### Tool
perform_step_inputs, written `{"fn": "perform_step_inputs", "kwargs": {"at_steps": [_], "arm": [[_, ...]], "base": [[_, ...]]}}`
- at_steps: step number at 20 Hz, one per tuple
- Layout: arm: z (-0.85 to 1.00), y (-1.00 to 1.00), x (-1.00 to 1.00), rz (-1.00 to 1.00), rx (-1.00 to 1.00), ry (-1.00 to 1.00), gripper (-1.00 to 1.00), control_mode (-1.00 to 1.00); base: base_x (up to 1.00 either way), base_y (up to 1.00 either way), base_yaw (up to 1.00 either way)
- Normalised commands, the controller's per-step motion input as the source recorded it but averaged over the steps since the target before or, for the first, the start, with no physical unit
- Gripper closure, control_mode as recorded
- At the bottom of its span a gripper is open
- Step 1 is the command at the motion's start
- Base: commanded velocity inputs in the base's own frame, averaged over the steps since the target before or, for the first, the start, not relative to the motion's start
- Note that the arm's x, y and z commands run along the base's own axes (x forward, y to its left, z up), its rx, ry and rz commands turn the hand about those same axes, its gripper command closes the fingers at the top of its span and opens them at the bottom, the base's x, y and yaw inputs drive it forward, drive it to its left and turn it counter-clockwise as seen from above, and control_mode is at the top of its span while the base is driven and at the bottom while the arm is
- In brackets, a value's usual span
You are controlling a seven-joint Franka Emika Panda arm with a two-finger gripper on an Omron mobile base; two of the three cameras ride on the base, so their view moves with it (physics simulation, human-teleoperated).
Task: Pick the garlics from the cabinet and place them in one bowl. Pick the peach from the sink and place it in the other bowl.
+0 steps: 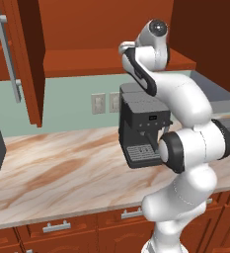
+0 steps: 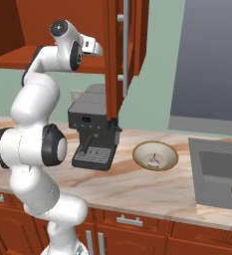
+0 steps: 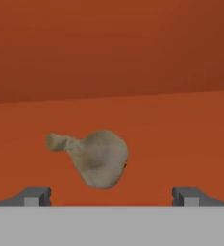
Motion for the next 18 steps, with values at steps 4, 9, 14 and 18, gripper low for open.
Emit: {"fn": "perform_step_inputs", "kwargs": {"at_steps": [4,9,14,18], "arm": [[0.0,0.0,0.24,0.0,0.0,0.0,-1.0,-1.0],[0.0,0.0,0.26,0.0,0.0,0.0,-1.0,-1.0],[0.0,0.03,0.2,0.0,0.0,0.01,-1.0,-1.0],[0.0,0.03,0.09,0.0,0.0,0.03,-1.0,-1.0]], "base": [[0.0,0.0,0.0],[0.0,0.0,0.0],[0.0,0.0,0.0],[0.0,0.0,0.0]]}}
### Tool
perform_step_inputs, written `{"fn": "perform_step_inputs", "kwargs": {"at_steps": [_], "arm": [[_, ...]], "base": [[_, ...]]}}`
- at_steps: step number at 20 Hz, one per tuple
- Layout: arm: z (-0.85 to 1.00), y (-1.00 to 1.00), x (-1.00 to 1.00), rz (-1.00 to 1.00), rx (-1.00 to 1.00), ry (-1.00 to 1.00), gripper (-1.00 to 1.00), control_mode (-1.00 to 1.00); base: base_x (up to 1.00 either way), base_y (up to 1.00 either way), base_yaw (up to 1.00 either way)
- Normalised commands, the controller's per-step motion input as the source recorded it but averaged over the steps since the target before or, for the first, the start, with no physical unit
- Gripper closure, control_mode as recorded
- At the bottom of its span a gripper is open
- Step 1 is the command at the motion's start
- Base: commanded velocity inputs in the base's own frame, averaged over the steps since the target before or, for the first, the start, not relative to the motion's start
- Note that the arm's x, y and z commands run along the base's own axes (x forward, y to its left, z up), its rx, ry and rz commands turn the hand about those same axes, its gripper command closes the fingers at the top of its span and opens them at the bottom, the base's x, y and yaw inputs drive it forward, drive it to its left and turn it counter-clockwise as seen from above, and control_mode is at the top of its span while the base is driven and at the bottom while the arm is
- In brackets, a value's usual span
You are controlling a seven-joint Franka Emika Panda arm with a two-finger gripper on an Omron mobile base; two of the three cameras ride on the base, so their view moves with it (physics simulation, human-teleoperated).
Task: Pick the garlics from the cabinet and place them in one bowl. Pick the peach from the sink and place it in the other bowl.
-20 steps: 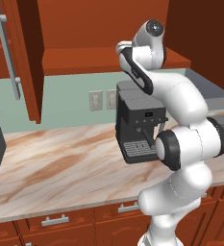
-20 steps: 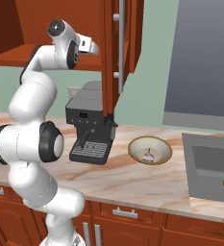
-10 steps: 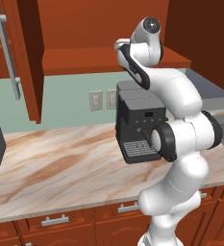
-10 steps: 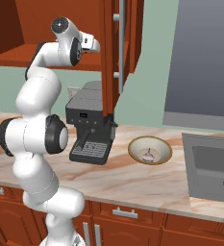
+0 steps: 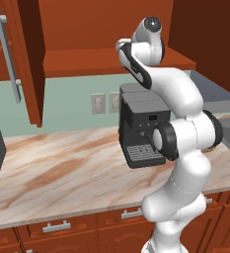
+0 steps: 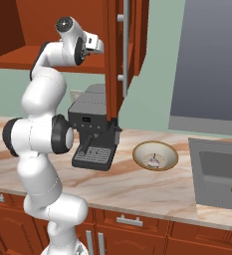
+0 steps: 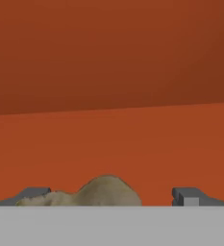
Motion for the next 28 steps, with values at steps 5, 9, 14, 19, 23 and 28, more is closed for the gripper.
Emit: {"fn": "perform_step_inputs", "kwargs": {"at_steps": [5,9,14,19,23,28], "arm": [[-0.02,0.04,0.0,0.0,0.0,0.04,1.0,-1.0],[-0.13,0.0,0.0,0.0,0.0,0.0,1.0,-1.0],[-0.24,0.0,-0.03,0.02,0.0,-0.03,1.0,-1.0],[-0.1,0.0,-0.26,0.04,0.0,-0.2,1.0,-1.0],[-0.05,0.0,-0.37,0.02,0.0,-0.23,1.0,-1.0],[0.07,-0.07,-0.76,0.0,0.0,-0.08,1.0,-1.0]], "base": [[0.0,0.0,0.0],[0.0,0.0,0.0],[0.0,0.0,0.0],[0.0,0.0,0.0],[0.0,0.0,0.0],[0.0,0.0,0.0]]}}
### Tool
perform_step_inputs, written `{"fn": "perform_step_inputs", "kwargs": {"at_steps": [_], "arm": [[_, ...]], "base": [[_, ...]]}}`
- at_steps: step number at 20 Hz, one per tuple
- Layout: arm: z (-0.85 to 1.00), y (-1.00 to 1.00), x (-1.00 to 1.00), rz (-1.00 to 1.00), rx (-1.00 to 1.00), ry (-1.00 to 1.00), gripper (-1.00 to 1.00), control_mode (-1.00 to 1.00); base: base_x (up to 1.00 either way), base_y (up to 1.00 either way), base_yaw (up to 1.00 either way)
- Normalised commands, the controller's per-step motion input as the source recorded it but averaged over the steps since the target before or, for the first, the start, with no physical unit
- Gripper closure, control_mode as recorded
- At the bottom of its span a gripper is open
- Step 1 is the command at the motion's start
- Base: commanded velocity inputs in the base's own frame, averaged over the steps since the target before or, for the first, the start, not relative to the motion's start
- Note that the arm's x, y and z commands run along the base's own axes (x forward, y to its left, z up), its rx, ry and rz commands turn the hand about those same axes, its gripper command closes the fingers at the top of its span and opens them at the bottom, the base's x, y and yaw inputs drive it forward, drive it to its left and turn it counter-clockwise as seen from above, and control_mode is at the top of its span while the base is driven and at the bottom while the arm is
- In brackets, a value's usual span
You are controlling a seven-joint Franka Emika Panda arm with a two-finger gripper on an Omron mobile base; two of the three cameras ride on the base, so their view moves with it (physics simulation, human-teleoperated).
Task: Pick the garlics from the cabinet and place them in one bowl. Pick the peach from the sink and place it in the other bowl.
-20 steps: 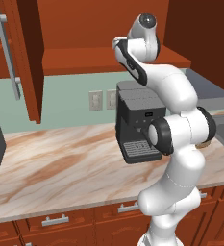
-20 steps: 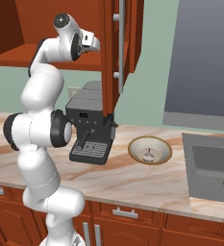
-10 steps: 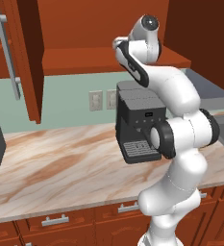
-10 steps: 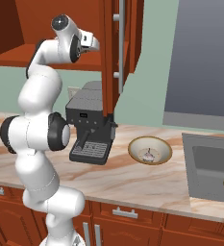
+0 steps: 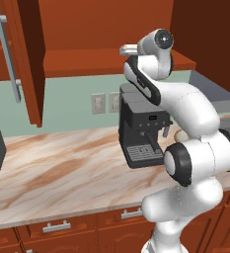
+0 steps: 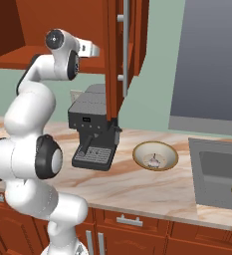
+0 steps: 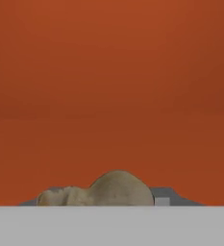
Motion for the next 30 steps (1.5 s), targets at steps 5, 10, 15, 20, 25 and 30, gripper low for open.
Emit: {"fn": "perform_step_inputs", "kwargs": {"at_steps": [5,10,15,20,25,30], "arm": [[0.14,-0.26,-1.0,-0.02,0.0,0.0,1.0,-1.0],[0.07,-0.39,-1.0,-0.05,0.0,0.01,1.0,-1.0],[0.01,-0.4,-1.0,-0.1,0.04,0.1,1.0,-1.0],[-0.04,-0.22,-0.97,-0.06,0.01,0.18,1.0,-1.0],[-0.5,0.0,-0.54,0.0,0.0,0.21,1.0,-1.0],[-0.9,-0.01,-0.35,0.0,0.0,0.16,1.0,-1.0]], "base": [[0.0,0.0,0.0],[0.0,0.0,0.0],[0.0,0.0,0.0],[0.0,0.0,0.0],[0.0,0.0,0.0],[0.0,0.0,0.0]]}}
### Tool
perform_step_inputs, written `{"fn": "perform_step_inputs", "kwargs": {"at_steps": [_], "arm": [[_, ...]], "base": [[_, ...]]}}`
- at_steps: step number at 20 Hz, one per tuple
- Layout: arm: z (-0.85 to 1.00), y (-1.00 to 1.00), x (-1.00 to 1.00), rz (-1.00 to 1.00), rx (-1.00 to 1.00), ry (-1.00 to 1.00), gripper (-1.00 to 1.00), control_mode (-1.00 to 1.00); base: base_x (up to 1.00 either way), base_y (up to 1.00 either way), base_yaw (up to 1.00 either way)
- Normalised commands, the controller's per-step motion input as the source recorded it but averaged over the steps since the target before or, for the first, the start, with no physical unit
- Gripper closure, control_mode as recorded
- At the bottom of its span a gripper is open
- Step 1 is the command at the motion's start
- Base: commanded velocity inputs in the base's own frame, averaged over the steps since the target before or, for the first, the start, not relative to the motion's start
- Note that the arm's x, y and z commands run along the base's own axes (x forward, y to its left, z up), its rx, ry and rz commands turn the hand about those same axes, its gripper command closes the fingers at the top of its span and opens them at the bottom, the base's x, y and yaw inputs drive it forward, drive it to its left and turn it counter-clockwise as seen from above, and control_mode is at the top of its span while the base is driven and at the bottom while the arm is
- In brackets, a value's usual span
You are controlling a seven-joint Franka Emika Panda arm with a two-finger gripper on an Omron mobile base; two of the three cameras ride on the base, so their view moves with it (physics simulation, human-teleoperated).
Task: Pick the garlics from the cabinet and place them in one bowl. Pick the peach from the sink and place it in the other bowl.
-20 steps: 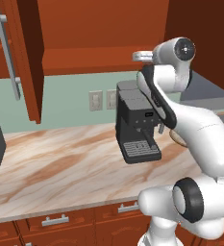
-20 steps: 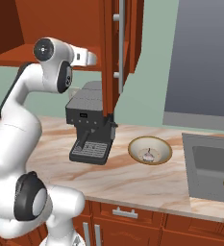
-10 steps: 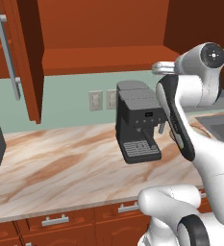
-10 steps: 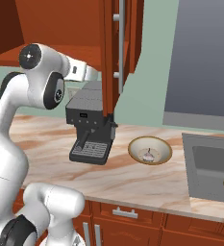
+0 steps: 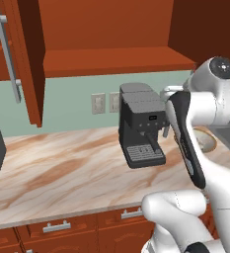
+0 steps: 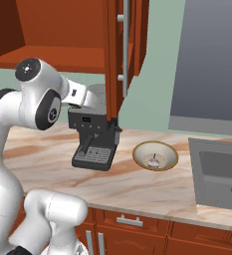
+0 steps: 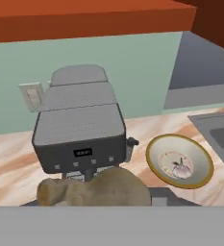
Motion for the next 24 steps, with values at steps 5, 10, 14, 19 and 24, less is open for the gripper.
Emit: {"fn": "perform_step_inputs", "kwargs": {"at_steps": [5,10,14,19,24], "arm": [[-0.97,-0.02,-0.09,0.0,0.0,0.18,1.0,-1.0],[-0.77,-0.28,0.0,0.0,0.0,0.14,1.0,-1.0],[-0.72,-0.67,0.0,0.0,0.0,0.06,1.0,-1.0],[-0.76,-0.59,0.02,0.0,0.0,0.0,1.0,-1.0],[-0.58,-0.47,0.24,0.0,0.0,0.0,1.0,-1.0]], "base": [[0.0,0.0,0.0],[0.0,0.0,0.0],[0.0,0.0,0.0],[0.0,0.0,0.0],[0.0,0.0,0.0]]}}
